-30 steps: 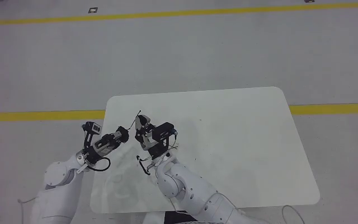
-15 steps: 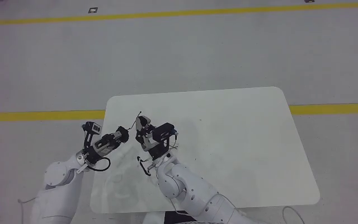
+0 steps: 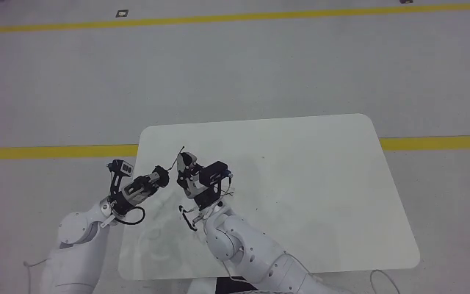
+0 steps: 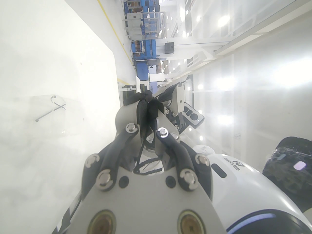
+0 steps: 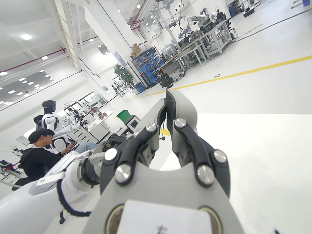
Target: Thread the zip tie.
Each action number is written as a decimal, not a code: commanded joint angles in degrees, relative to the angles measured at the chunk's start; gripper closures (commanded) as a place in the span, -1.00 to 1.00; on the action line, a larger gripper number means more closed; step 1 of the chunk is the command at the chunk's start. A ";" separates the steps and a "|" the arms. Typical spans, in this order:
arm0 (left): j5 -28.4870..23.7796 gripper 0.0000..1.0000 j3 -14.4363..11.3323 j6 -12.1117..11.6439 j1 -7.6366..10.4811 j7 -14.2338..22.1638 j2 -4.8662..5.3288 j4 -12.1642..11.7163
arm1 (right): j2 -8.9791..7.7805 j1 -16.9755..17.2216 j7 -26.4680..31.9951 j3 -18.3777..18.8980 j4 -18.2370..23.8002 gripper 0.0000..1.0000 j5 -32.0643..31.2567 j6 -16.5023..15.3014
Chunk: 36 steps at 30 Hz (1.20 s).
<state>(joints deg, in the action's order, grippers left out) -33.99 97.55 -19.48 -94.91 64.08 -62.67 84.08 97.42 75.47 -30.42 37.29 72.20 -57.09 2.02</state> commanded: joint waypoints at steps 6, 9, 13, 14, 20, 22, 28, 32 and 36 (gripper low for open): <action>0.00 1.00 0.00 0.00 0.00 0.00 0.00 0.00 | 0.19 -0.38 -0.28 -0.19 -0.52 1.00 0.23 -0.01; 0.00 1.00 0.00 0.00 0.00 0.00 0.00 0.00 | 0.26 -0.50 -0.52 -0.24 -0.80 1.00 0.36 0.09; 0.00 1.00 0.00 0.00 0.00 0.00 0.00 0.00 | 0.37 -0.68 -0.83 -0.33 -1.28 1.00 0.44 0.33; 0.00 1.00 0.00 0.00 0.00 0.00 0.00 0.00 | 0.39 -0.72 -0.87 -0.34 -1.36 1.00 0.44 0.37; 0.00 1.00 0.00 0.00 0.00 0.00 0.00 0.00 | 0.57 -1.00 -0.90 -0.37 -2.00 1.00 0.54 0.39; 0.00 1.00 0.00 0.00 0.00 0.00 0.00 0.00 | 0.63 -1.09 -0.87 -0.39 -2.16 1.00 0.59 0.37; 0.00 1.00 0.00 0.00 0.00 0.00 0.00 0.00 | 0.79 -1.37 -0.79 -0.41 -2.63 1.00 0.57 0.37; 0.00 1.00 0.00 0.00 0.00 0.00 0.00 0.00 | 0.86 -1.48 -0.85 -0.38 -2.85 1.00 0.55 0.39; 0.00 1.00 0.00 0.00 0.00 0.00 0.00 0.00 | 0.89 -1.53 -0.74 -0.38 -3.04 1.00 0.46 0.28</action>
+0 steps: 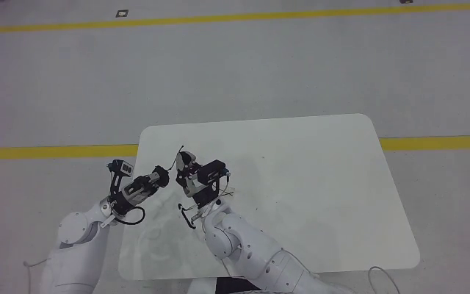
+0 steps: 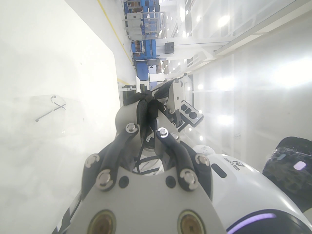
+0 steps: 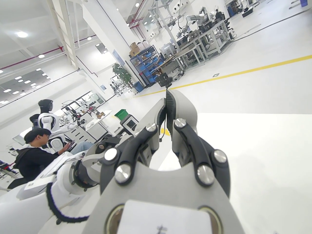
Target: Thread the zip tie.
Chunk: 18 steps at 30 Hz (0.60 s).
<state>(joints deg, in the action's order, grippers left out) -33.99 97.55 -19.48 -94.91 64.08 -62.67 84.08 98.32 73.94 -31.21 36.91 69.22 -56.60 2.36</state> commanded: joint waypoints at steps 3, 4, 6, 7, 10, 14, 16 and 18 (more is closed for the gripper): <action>0.00 1.00 0.00 0.00 0.00 0.00 0.00 0.00 | -0.02 0.04 0.25 -0.03 -0.21 1.00 -0.18 -0.32; 0.00 1.00 0.00 0.00 0.00 0.00 0.00 0.00 | -0.03 0.05 0.32 -0.02 -0.23 1.00 -0.23 -0.41; 0.00 1.00 0.00 0.00 0.00 0.00 0.00 0.00 | -0.06 0.11 0.52 0.01 -0.24 1.00 -0.37 -0.65; 0.00 1.00 0.00 0.00 0.00 0.00 0.00 0.00 | -0.08 0.14 0.56 0.03 -0.21 1.00 -0.44 -0.78; 0.00 1.00 0.00 0.00 0.00 0.00 0.00 0.00 | -0.14 0.29 0.61 0.14 -0.08 1.00 -0.63 -1.28; 0.00 1.00 0.00 0.00 0.00 0.00 0.00 0.00 | -0.26 0.55 0.23 0.30 0.15 1.00 -0.66 -2.50; 0.00 1.00 0.00 0.00 0.00 0.00 0.00 0.00 | -0.29 0.65 0.29 0.41 0.24 1.00 -0.76 -2.55; 0.00 1.00 0.00 0.00 0.00 0.00 0.00 0.00 | -0.33 0.76 0.09 0.54 0.38 1.00 -0.70 -2.46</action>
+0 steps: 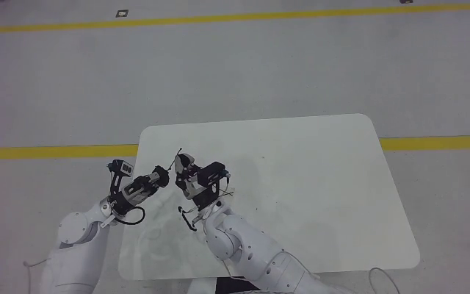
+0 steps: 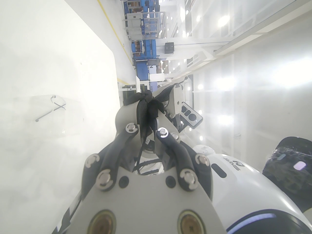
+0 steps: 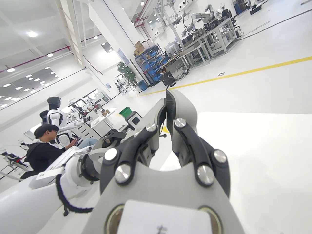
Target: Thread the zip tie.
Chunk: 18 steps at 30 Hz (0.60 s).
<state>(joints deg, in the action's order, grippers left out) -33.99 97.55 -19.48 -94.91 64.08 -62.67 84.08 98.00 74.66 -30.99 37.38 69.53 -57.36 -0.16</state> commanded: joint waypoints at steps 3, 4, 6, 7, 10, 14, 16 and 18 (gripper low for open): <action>0.00 1.00 0.00 0.00 0.00 0.00 0.00 0.00 | -0.08 0.20 -0.56 0.23 0.47 1.00 0.03 -0.01; 0.00 1.00 0.00 0.00 0.00 0.00 0.00 0.00 | -0.11 0.25 -0.62 0.30 0.61 1.00 -0.08 -0.03; 0.00 1.00 0.00 0.00 0.00 0.00 0.00 0.00 | -0.12 0.30 -0.58 0.39 0.80 1.00 -0.22 -0.08; 0.00 1.00 0.00 0.00 0.00 0.00 0.00 0.00 | -0.13 0.33 -0.53 0.42 0.88 1.00 -0.30 -0.12; 0.00 1.00 0.00 0.00 0.00 0.00 0.00 0.00 | -0.13 0.34 -0.52 0.47 1.00 1.00 -0.41 -0.37; 0.00 1.00 0.00 0.00 0.00 0.00 0.00 0.00 | -0.10 0.30 -0.29 0.52 0.91 1.00 -0.53 -0.47; 0.00 1.00 0.00 0.00 0.00 0.00 0.00 0.00 | -0.07 0.27 -0.30 0.59 0.79 1.00 -0.57 -0.41; 0.00 1.00 0.00 0.00 0.00 0.00 0.00 0.00 | -0.02 0.21 -0.33 0.70 0.70 1.00 -0.61 -0.38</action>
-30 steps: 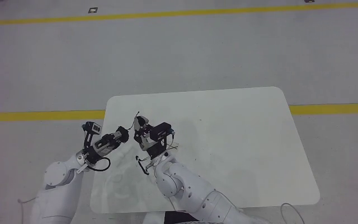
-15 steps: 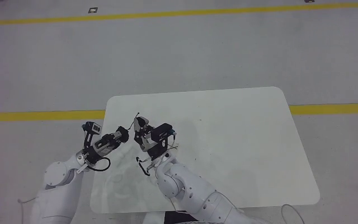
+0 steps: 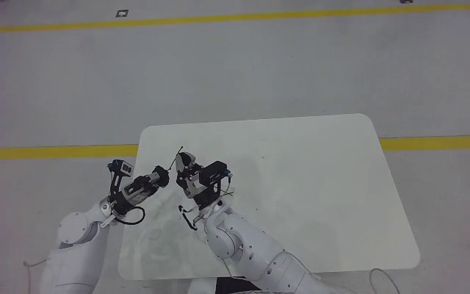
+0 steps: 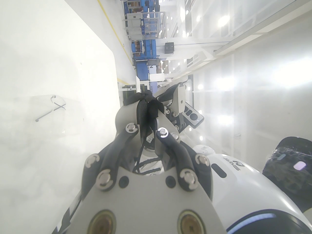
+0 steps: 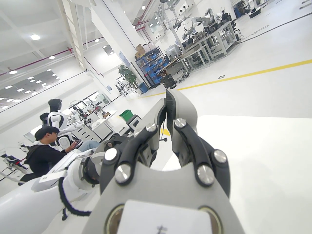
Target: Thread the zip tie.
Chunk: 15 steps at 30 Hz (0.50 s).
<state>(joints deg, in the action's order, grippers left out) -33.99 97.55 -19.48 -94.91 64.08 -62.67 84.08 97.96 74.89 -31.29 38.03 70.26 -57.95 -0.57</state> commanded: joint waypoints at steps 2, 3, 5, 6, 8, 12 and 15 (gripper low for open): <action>0.00 1.00 0.00 0.00 0.00 0.00 0.00 0.00 | 0.07 -0.07 -0.06 0.12 -0.10 1.00 -0.06 0.02; 0.00 1.00 0.00 0.00 0.00 0.00 0.00 0.00 | 0.10 -0.12 -0.05 0.15 -0.15 1.00 -0.09 0.01; 0.00 1.00 0.00 0.00 0.00 0.00 0.00 0.00 | 0.14 -0.18 -0.09 0.18 -0.23 1.00 -0.17 0.05; 0.00 1.00 0.00 0.00 0.00 0.00 0.00 0.00 | 0.17 -0.21 -0.12 0.18 -0.27 1.00 -0.19 0.06; 0.00 1.00 0.00 0.00 0.00 0.00 0.00 0.00 | 0.20 -0.26 -0.15 0.17 -0.36 1.00 -0.22 0.14; 0.00 1.00 0.00 0.00 0.00 0.00 0.00 0.00 | 0.25 -0.37 -0.16 0.14 -0.59 1.00 -0.29 0.36; 0.00 1.00 0.00 0.00 0.00 0.00 0.00 0.00 | 0.29 -0.42 -0.16 0.17 -0.82 1.00 -0.37 0.48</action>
<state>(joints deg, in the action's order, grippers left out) -33.99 97.55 -19.48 -94.91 64.08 -62.67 84.08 98.24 74.49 -31.45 38.18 69.50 -58.29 -0.12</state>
